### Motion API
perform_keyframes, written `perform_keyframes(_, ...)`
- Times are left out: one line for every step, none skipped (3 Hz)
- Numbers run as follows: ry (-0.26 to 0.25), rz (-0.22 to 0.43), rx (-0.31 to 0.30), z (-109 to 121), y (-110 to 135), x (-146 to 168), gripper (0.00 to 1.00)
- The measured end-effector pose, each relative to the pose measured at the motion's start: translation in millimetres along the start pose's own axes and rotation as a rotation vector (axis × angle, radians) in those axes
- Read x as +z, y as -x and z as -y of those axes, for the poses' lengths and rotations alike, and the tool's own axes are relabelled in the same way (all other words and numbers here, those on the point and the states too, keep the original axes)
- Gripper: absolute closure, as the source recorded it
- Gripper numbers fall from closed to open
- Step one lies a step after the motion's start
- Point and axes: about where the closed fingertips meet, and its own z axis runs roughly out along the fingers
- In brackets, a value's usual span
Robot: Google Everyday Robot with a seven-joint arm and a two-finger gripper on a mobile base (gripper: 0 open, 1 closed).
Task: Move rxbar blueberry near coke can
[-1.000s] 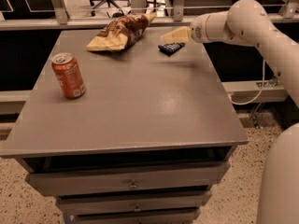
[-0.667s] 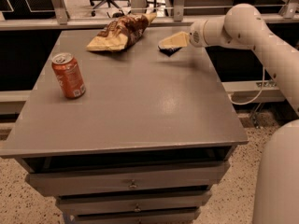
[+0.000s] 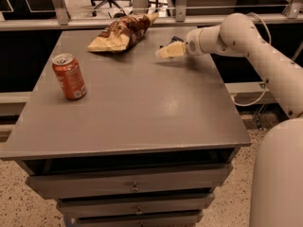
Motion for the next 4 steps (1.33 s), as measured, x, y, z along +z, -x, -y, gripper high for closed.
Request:
perform_keyframes(0.025, -0.010, -0.017, -4, -9, 9, 0.23)
perform_keyframes(0.038, -0.015, -0.032, -7, -11, 12, 0.46)
perform_keyframes(0.056, -0.007, -0.048, -10, -6, 12, 0.70)
perform_keyframes(0.066, 0.034, -0.050, -15, 8, -3, 0.93)
